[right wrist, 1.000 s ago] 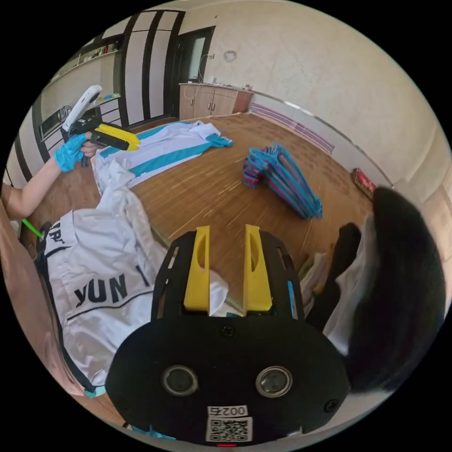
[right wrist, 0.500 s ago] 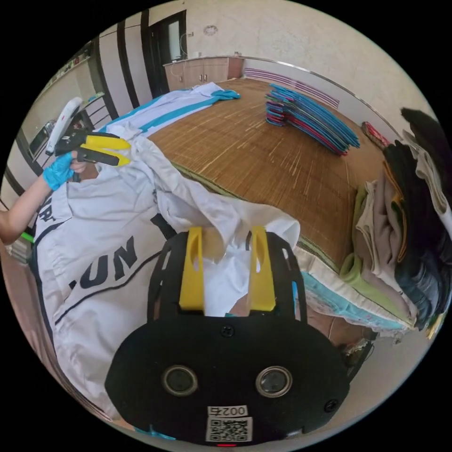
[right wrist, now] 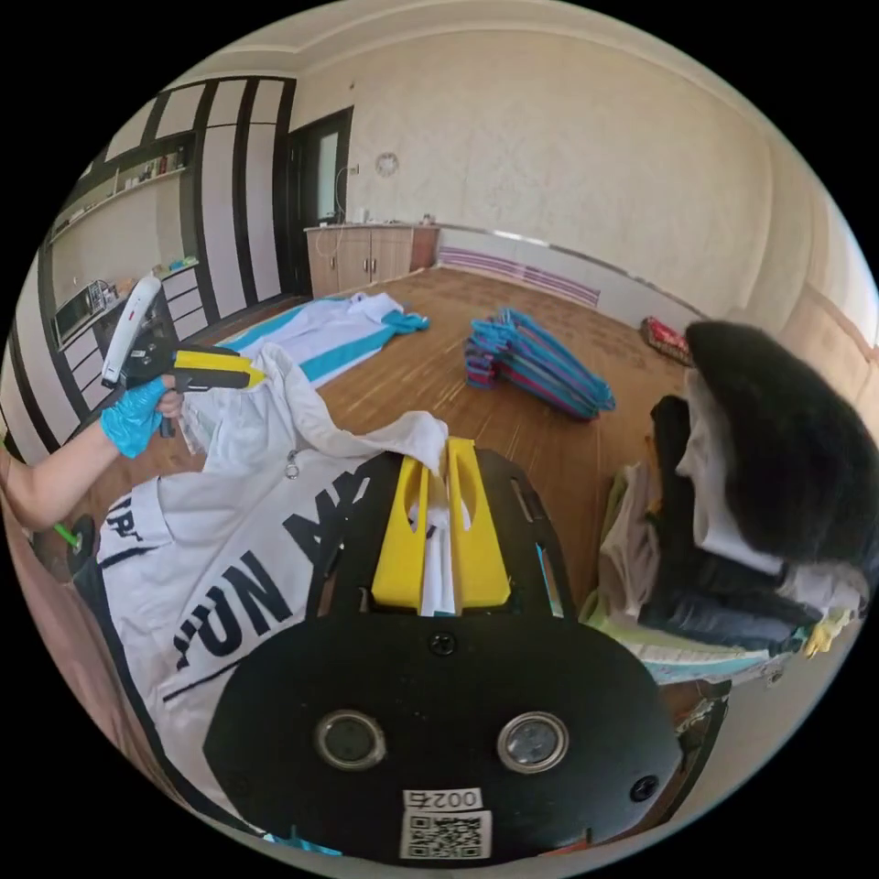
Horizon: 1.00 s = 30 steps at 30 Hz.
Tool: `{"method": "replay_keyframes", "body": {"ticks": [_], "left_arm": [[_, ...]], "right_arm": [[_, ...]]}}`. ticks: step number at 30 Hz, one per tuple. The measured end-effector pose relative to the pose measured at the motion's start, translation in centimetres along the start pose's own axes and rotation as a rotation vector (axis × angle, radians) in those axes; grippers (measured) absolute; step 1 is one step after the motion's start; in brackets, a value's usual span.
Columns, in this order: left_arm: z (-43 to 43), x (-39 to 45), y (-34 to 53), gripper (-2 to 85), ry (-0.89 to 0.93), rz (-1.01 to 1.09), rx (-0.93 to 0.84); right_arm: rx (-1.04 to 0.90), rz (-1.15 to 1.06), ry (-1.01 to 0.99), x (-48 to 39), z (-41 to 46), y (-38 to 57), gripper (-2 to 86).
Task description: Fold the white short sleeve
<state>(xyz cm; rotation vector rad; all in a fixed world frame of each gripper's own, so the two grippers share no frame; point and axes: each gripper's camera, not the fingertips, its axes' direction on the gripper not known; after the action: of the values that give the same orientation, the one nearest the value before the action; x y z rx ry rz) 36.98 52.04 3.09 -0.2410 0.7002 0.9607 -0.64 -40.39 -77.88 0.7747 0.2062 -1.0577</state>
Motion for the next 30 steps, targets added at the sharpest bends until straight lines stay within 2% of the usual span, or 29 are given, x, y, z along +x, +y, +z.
{"method": "replay_keyframes", "body": {"ticks": [5,11,16,24,30], "left_arm": [[-1.9,-1.4,-3.6,0.9,-0.087,-0.018,0.038],[-0.1,-2.7,-4.3,5.2,-0.012,-0.086,-0.11],[-4.5,-2.3,-2.1,5.1,-0.038,-0.077,-0.072],[-11.7,-0.1,4.4,5.5,0.063,0.031,-0.085],[-15.8,1.6,10.9,6.0,0.275,0.037,-0.142]], "right_arm": [[0.019,0.006,0.078,0.2,0.1,-5.2,4.2],[-0.225,0.04,0.089,1.2,5.5,-7.4,8.8],[-0.197,-0.055,0.029,0.2,-1.0,-5.0,9.5],[-0.17,-0.168,-0.165,-2.0,-15.2,4.1,10.9],[-0.172,-0.092,-0.36,-3.9,-24.0,13.1,14.0]]}}
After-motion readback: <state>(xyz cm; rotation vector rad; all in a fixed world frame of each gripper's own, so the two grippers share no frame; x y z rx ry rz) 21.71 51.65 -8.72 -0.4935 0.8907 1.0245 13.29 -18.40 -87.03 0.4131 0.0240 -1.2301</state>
